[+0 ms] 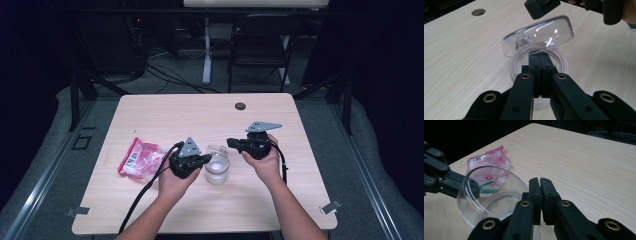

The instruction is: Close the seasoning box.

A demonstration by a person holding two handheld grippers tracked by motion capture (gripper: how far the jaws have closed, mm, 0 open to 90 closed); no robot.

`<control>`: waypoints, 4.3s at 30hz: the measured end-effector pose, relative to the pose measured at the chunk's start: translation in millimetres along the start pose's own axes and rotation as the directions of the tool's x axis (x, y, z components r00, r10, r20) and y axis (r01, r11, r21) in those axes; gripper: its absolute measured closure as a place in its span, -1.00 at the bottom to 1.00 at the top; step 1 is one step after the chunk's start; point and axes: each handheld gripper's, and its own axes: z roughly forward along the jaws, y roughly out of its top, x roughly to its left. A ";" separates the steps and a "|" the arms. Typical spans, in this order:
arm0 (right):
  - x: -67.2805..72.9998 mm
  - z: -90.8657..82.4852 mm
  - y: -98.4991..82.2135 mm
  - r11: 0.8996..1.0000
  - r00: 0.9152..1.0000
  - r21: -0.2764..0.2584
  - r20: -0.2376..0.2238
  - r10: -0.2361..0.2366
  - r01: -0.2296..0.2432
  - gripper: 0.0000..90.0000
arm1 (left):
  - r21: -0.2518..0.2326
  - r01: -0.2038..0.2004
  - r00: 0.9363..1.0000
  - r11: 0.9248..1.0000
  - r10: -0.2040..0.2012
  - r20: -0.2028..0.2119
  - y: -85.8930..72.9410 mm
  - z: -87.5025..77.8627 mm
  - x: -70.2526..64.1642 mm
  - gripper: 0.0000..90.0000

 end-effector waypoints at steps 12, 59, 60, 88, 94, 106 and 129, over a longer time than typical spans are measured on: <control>-0.1 0.5 -0.3 1.000 1.000 0.003 0.000 -0.002 0.002 0.93 | 0.014 0.021 1.000 1.000 -0.021 0.005 -15.6 0.5 -2.5 1.00; 0.5 1.3 -2.3 1.000 1.000 -0.006 0.023 0.000 0.001 0.51 | -0.019 0.103 0.977 0.995 -0.104 -0.185 -66.6 -72.7 41.9 0.09; 0.5 1.3 -2.5 1.000 1.000 -0.004 0.022 -0.002 0.002 0.50 | -0.025 0.113 0.974 0.993 -0.116 -0.196 -69.1 -77.9 44.9 0.09; -2.3 -7.8 -24.9 0.999 0.994 0.027 0.107 0.023 -0.026 0.27 | 0.004 0.206 0.918 0.979 -0.192 -0.348 -132.3 -93.3 94.8 0.04; -8.5 -7.6 -33.4 0.998 0.990 0.037 0.135 0.042 -0.048 0.25 | 0.037 0.203 0.919 0.978 -0.178 -0.351 -133.5 -84.4 98.7 0.04; -25.6 1.0 -51.9 0.989 0.976 0.075 0.187 0.110 -0.125 0.23 | 0.049 0.207 0.926 0.977 -0.179 -0.333 -132.8 -77.5 95.8 -0.04; -43.5 4.6 -64.7 0.981 0.957 0.078 0.248 0.153 -0.177 0.18 | 0.060 0.192 0.928 0.980 -0.161 -0.335 -131.3 -74.0 93.6 -0.05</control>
